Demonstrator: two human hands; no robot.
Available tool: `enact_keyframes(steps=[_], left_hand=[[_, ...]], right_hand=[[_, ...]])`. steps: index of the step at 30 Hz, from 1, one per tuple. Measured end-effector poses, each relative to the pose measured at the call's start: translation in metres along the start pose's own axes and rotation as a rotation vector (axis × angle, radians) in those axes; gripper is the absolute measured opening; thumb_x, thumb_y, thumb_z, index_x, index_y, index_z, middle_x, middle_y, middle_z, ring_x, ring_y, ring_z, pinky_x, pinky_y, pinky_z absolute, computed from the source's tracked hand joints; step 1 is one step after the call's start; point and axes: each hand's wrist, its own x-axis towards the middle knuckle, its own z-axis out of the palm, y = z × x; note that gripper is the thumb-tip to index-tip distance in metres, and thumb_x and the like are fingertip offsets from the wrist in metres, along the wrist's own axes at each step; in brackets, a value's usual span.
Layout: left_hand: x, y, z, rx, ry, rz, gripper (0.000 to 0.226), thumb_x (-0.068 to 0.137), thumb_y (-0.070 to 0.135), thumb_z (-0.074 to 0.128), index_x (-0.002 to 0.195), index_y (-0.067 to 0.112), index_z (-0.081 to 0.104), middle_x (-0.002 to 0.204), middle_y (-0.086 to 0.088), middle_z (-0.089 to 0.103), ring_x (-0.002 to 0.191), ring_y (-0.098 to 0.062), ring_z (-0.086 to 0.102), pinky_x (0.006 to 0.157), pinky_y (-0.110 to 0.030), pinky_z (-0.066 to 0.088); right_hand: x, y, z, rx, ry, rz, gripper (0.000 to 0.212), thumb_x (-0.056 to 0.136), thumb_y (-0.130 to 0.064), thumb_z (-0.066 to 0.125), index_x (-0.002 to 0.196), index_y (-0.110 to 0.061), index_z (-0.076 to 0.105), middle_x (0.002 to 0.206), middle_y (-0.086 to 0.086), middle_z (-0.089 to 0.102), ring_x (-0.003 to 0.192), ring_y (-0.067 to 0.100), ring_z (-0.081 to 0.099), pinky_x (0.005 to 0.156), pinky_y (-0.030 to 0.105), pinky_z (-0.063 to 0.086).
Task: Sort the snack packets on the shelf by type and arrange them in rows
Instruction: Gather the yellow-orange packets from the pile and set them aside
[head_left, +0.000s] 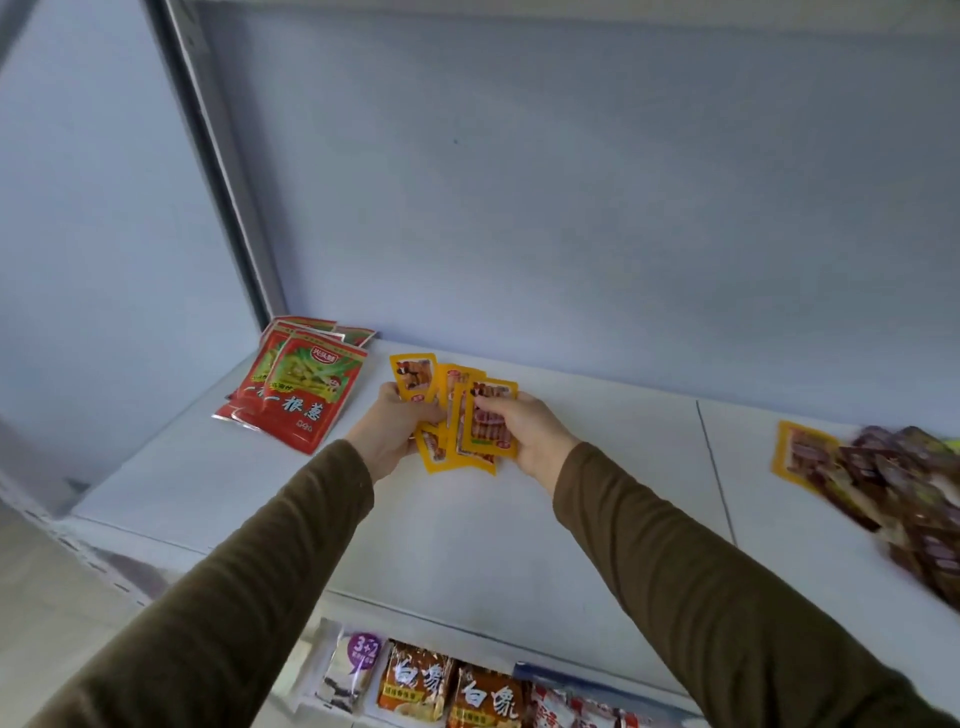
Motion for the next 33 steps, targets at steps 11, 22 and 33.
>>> enact_keyframes(steps=[11, 22, 33], left_hand=[[0.059, 0.025, -0.042, 0.214, 0.013, 0.041, 0.043, 0.092, -0.008, 0.061, 0.132, 0.003, 0.049, 0.113, -0.02, 0.066, 0.085, -0.03, 0.067, 0.071, -0.04, 0.058], [0.085, 0.029, -0.076, 0.622, 0.051, 0.17, 0.032, 0.088, 0.012, 0.074, 0.116, 0.013, 0.058, 0.115, -0.013, 0.068, 0.107, -0.032, 0.068, 0.095, -0.044, 0.056], [0.088, 0.03, -0.088, 0.767, 0.005, 0.237, 0.073, 0.096, 0.026, 0.069, 0.157, 0.013, 0.031, 0.155, -0.014, 0.043, 0.136, -0.033, 0.048, 0.111, -0.05, 0.045]], right_hand=[[0.031, 0.01, 0.077, -0.096, 0.329, -0.143, 0.035, 0.09, 0.003, 0.065, 0.121, -0.008, 0.056, 0.104, 0.008, 0.07, 0.074, 0.014, 0.07, 0.052, 0.021, 0.054], [0.047, 0.022, 0.12, -0.398, 0.488, -0.216, 0.08, 0.095, -0.012, 0.067, 0.161, -0.01, 0.022, 0.156, 0.014, 0.045, 0.142, 0.03, 0.046, 0.114, 0.041, 0.043], [0.047, 0.024, 0.118, -0.608, 0.448, -0.235, 0.054, 0.101, -0.027, 0.06, 0.152, -0.016, 0.048, 0.146, 0.01, 0.057, 0.138, 0.032, 0.047, 0.116, 0.044, 0.037]])
